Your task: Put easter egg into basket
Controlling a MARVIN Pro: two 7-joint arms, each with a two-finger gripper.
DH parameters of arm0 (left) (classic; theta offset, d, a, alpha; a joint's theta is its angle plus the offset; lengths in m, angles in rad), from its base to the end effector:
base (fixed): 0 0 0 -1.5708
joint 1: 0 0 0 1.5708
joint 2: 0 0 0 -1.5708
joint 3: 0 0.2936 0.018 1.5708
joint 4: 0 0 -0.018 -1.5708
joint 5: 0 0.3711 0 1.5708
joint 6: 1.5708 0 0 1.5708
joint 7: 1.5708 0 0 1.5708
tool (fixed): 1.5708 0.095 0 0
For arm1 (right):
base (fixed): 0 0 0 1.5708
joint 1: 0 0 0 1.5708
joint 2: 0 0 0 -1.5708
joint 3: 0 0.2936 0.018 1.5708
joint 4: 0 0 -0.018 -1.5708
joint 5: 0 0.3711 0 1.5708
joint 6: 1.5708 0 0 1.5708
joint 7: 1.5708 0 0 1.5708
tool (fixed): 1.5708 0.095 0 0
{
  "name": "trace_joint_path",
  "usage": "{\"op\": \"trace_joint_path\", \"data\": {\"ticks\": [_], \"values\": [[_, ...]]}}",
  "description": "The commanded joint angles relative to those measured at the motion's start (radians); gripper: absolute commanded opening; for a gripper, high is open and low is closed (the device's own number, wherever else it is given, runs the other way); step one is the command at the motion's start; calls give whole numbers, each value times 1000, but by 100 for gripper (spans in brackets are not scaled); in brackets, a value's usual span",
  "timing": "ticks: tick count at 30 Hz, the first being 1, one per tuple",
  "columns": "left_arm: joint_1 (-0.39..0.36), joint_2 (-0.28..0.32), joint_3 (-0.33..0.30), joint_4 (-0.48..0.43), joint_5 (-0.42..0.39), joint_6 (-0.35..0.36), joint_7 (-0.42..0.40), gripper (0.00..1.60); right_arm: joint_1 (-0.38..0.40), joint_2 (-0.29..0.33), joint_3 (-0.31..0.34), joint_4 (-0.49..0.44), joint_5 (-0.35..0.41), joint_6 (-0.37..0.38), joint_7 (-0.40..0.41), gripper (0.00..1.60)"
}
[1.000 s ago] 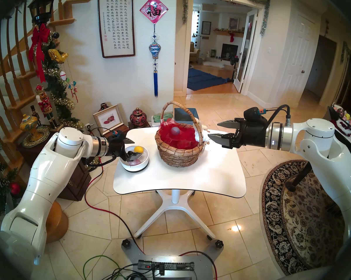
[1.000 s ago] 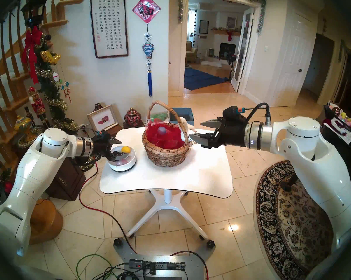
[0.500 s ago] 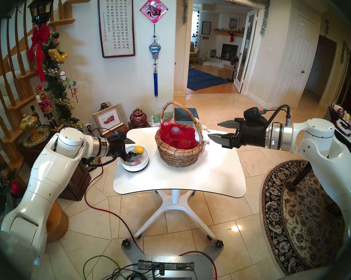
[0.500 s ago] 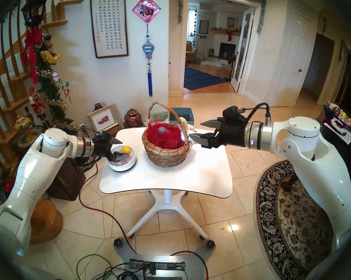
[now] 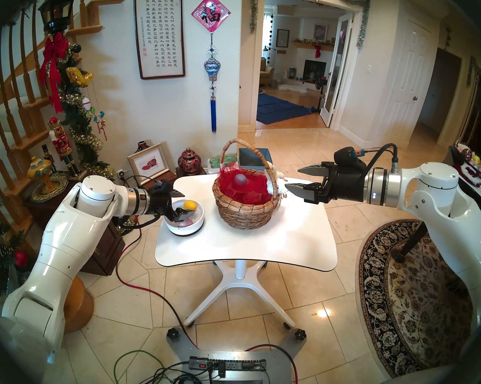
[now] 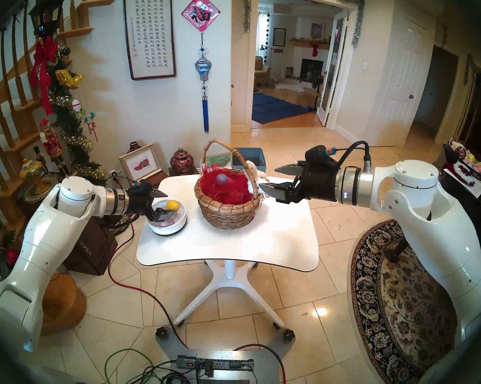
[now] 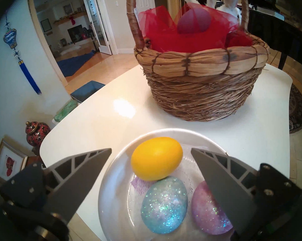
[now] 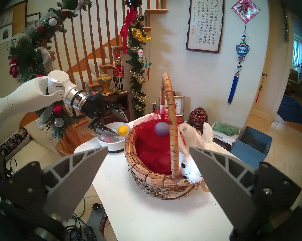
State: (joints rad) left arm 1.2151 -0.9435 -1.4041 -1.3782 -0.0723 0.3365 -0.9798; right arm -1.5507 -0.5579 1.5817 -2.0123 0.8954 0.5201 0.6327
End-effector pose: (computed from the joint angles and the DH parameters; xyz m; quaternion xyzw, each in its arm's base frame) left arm 0.5253 0.1158 -0.2468 0.7727 -0.4215 0.4513 0.1471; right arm 0.4155 -0.0570 -0.0983 -0.7215 -0.3622 -0.5228 0.2737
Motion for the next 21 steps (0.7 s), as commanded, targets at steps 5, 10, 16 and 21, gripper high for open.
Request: {"op": "trace_joint_path", "data": {"ticks": [5, 10, 16, 21], "values": [[-17, 2, 1, 2, 8, 1, -1, 160, 5, 2, 6, 0, -2, -3, -3, 160], [-16, 1, -2, 1, 8, 1, -2, 141, 5, 2, 6, 0, -2, -4, -3, 160], [-16, 1, -4, 1, 7, 1, -4, 83, 5, 2, 6, 0, -1, -4, -3, 160], [-15, 0, -6, 1, 6, 1, -6, 68, 5, 3, 5, 0, -1, -4, -4, 160]]}}
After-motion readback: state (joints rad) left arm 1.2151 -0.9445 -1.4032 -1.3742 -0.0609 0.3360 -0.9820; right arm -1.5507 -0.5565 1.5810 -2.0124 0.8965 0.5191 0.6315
